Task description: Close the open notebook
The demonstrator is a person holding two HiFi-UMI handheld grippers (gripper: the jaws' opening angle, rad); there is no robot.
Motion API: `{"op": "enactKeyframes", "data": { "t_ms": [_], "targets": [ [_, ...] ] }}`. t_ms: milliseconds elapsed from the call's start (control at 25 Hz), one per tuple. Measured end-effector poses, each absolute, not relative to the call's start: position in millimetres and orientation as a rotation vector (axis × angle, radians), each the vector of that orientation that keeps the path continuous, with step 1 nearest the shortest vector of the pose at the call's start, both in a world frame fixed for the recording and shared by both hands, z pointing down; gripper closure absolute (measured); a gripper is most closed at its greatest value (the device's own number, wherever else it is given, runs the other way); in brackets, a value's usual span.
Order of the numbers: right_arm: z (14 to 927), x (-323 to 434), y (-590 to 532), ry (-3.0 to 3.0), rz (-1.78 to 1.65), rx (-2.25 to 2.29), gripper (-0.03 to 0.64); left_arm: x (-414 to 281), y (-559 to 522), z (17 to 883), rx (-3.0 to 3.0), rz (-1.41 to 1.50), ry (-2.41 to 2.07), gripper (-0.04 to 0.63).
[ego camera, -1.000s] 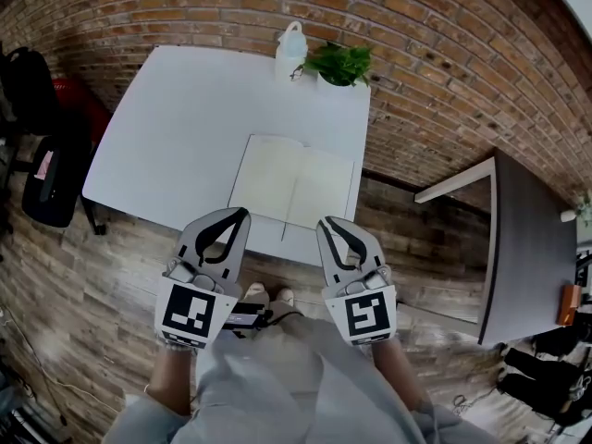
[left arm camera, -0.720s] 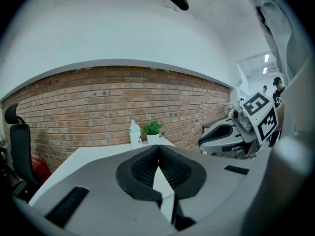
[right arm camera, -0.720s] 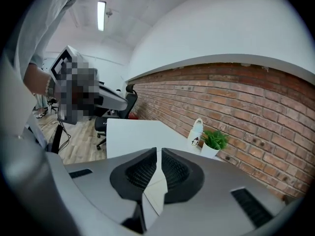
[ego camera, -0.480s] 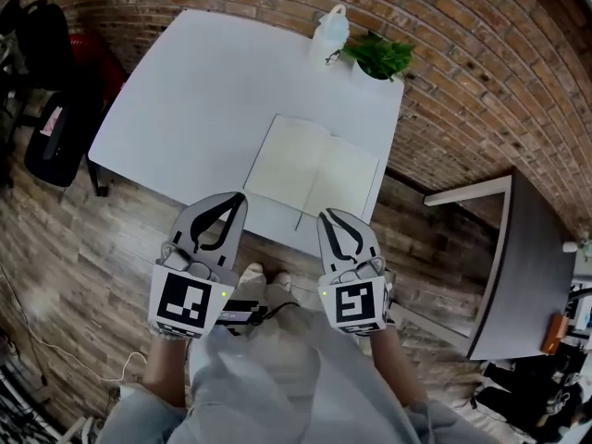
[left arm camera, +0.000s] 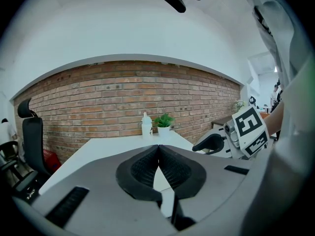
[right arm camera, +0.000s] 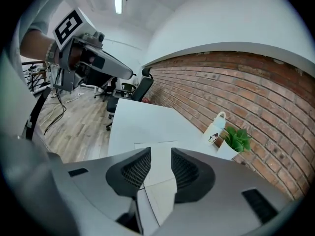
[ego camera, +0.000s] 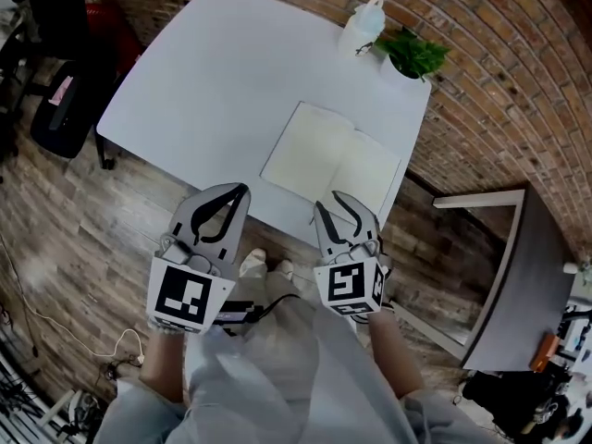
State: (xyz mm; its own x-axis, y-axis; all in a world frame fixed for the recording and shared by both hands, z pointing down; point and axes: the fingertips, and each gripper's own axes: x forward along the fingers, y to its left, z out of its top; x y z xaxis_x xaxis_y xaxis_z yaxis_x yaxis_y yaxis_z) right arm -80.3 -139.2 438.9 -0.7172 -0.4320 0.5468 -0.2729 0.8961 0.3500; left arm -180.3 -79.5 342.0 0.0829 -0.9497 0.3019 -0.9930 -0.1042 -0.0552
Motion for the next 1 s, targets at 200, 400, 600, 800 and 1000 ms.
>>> {"op": "enactKeyframes", "data": {
  "t_ms": [200,400,600,800,1000],
  "targets": [
    [471,-91,-138,-2.340,-0.369,0.430,0.473,-191,-75,351,2.154,0.398,-1.997,0.577],
    [503,-97,-137,-2.247,-0.442,0.358,0.459,-200,-70,360,2.126,0.412,-2.000,0.577],
    [533,-97,-137,-2.161,-0.488,0.305,0.457,-204,-67,368,2.101,0.417,-1.997,0.577],
    [551,-98,-139,-2.086,-0.556,0.269,0.457,-208,-68,375,2.084,0.416,-1.994,0.577],
    [560,-102,-137,-2.059,-0.606,0.239,0.457,-210,-67,380,2.069,0.410,-1.994,0.577]
  ]
}}
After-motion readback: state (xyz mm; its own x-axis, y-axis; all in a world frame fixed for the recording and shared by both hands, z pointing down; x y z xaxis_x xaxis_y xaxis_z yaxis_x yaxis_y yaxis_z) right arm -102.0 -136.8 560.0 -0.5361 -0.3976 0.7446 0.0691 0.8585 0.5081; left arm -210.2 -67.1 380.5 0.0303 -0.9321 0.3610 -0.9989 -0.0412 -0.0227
